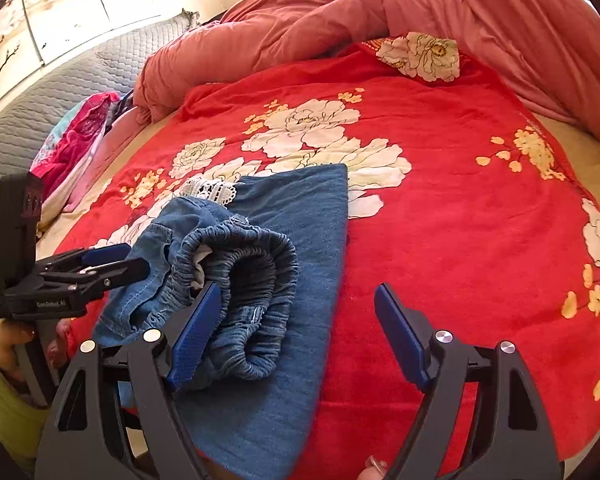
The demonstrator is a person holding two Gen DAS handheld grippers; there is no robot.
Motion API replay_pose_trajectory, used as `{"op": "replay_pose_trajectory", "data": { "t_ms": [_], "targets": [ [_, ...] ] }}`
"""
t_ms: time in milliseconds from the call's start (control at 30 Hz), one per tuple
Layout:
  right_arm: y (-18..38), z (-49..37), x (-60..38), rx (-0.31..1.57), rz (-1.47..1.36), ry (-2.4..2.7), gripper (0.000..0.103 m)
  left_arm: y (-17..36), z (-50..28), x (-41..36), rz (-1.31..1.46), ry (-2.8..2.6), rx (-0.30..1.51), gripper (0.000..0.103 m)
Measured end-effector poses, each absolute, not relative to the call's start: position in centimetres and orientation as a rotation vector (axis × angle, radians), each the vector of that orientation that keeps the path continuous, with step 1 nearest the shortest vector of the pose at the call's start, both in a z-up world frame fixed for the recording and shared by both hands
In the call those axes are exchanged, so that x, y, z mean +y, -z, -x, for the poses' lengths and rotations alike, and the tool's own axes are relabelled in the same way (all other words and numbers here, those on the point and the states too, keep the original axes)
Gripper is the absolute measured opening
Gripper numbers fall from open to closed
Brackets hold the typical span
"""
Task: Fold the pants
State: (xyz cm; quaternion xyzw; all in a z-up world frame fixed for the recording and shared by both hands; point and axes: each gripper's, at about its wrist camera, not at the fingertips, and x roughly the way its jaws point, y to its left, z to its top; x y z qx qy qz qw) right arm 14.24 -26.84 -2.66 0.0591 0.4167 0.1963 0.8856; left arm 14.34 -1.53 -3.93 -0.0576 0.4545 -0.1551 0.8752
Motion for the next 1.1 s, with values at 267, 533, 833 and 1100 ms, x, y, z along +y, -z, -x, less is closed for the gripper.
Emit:
{"op": "replay_pose_trajectory", "data": {
  "t_ms": [267, 533, 833, 1100],
  "targets": [
    [4.5, -16.1, -26.9, 0.941, -0.215, -0.491, 0.078, 4.9, -14.8, -2.0, 0.158, 0.326, 0.972, 0.083],
    [5.3, -17.6, -26.5, 0.949, -0.278, -0.574, 0.079, 5.1, -14.6, -3.1, 0.138, 0.348, 0.965, 0.083],
    [5.3, -17.1, -26.2, 0.900, -0.308, -0.645, 0.041, 5.3, -14.6, -4.1, 0.175, 0.406, 0.970, 0.059],
    [3.4, -15.4, -25.5, 0.794, -0.261, -0.646, 0.033, 4.2, -14.0, -4.0, 0.191, 0.424, 0.916, 0.050]
  ]
}}
